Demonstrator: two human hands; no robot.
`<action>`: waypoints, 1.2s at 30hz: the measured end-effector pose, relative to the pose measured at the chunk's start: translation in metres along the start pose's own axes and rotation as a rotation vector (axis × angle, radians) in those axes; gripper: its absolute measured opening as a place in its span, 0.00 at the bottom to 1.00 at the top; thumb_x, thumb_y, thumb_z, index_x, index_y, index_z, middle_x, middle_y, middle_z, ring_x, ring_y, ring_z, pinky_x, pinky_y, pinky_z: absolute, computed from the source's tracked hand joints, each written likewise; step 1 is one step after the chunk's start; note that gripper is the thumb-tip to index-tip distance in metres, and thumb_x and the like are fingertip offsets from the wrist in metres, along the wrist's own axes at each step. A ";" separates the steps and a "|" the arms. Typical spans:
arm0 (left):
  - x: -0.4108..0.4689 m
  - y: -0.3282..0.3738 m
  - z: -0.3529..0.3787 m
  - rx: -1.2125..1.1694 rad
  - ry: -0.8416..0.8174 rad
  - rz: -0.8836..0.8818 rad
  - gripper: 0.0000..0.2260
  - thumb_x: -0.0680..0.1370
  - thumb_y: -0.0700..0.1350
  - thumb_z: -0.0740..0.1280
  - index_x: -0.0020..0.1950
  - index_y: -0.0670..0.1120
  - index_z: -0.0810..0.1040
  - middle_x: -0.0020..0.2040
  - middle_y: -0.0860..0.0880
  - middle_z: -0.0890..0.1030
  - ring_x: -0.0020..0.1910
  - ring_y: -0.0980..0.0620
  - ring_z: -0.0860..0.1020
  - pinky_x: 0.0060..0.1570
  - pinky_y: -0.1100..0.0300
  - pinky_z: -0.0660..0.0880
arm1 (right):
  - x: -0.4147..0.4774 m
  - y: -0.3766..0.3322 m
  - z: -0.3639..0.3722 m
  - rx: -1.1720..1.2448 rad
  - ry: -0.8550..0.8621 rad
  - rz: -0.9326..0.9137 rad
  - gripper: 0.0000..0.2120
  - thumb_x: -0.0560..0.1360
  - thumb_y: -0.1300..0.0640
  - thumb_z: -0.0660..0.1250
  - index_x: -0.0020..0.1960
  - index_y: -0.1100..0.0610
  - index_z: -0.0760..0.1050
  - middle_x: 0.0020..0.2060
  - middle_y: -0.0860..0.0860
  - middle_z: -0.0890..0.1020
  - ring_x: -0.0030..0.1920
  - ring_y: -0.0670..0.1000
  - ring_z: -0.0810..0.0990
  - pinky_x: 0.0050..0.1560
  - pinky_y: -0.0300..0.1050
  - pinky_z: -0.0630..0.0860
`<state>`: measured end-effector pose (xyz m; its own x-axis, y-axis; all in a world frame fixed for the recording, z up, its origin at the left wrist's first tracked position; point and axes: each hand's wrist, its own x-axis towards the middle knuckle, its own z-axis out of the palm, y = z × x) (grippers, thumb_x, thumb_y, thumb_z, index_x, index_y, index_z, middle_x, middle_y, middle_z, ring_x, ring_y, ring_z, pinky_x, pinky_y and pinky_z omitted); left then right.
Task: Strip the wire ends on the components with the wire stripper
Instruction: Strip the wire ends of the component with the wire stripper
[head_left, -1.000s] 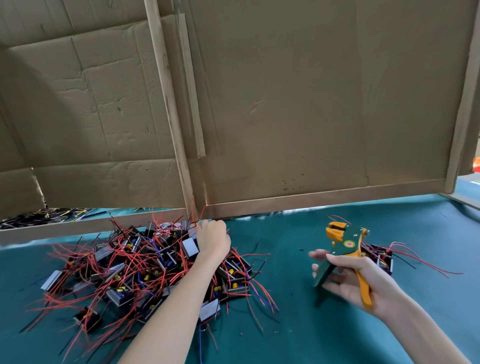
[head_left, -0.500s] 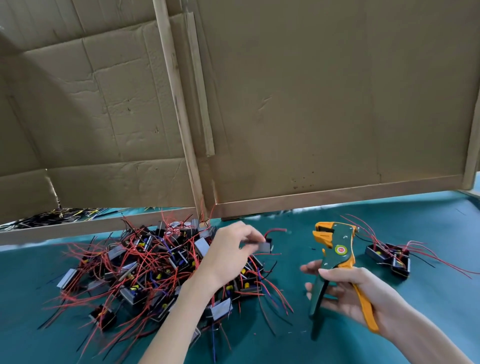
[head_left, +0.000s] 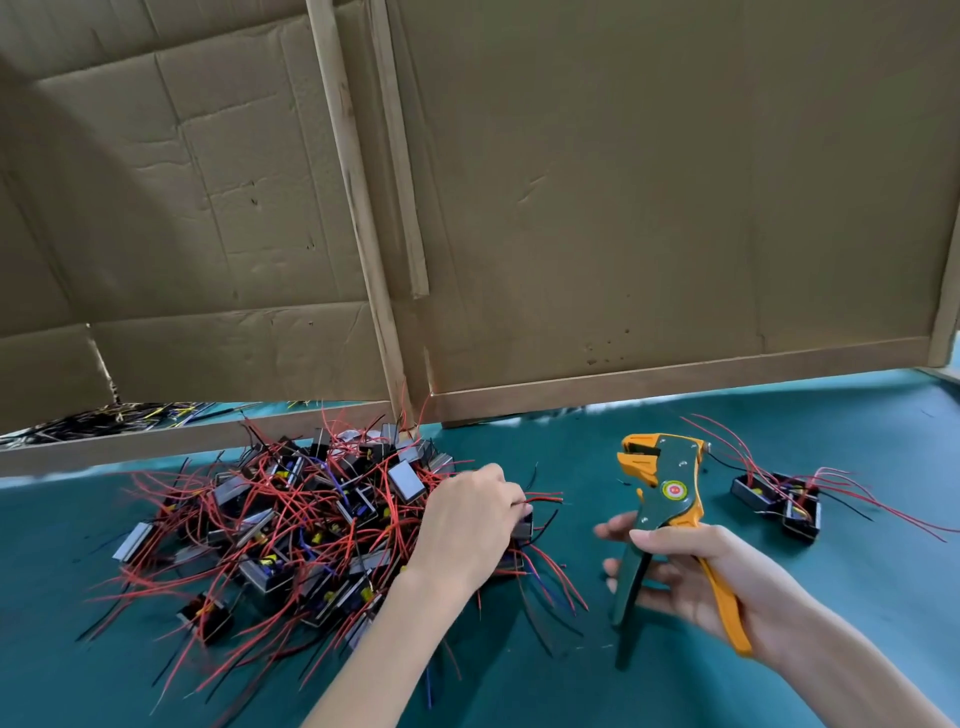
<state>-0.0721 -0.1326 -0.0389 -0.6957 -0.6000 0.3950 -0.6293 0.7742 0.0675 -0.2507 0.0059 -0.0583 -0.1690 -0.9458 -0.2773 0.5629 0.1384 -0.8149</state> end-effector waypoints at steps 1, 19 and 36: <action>0.000 0.000 0.001 -0.010 0.046 0.016 0.13 0.81 0.54 0.60 0.55 0.52 0.82 0.50 0.53 0.79 0.51 0.51 0.73 0.51 0.59 0.69 | 0.000 0.000 0.000 -0.004 -0.002 -0.003 0.17 0.63 0.67 0.68 0.52 0.69 0.78 0.53 0.63 0.83 0.41 0.62 0.84 0.37 0.54 0.82; 0.004 0.002 -0.014 -1.004 0.343 -0.330 0.06 0.72 0.38 0.74 0.41 0.47 0.78 0.37 0.51 0.82 0.37 0.56 0.80 0.40 0.68 0.74 | -0.012 0.004 0.014 -0.173 -0.189 -0.076 0.10 0.63 0.65 0.71 0.44 0.64 0.83 0.54 0.62 0.83 0.42 0.62 0.83 0.43 0.55 0.81; -0.007 0.004 -0.040 -1.041 0.163 -0.211 0.07 0.78 0.35 0.66 0.45 0.46 0.80 0.40 0.53 0.84 0.41 0.53 0.84 0.50 0.60 0.79 | -0.019 0.011 0.026 -0.285 -0.305 -0.073 0.15 0.61 0.59 0.76 0.47 0.62 0.83 0.54 0.61 0.83 0.43 0.62 0.83 0.46 0.53 0.80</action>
<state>-0.0561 -0.1171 -0.0045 -0.5046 -0.7670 0.3963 -0.0737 0.4956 0.8654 -0.2201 0.0176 -0.0485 0.0709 -0.9938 -0.0851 0.3044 0.1028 -0.9470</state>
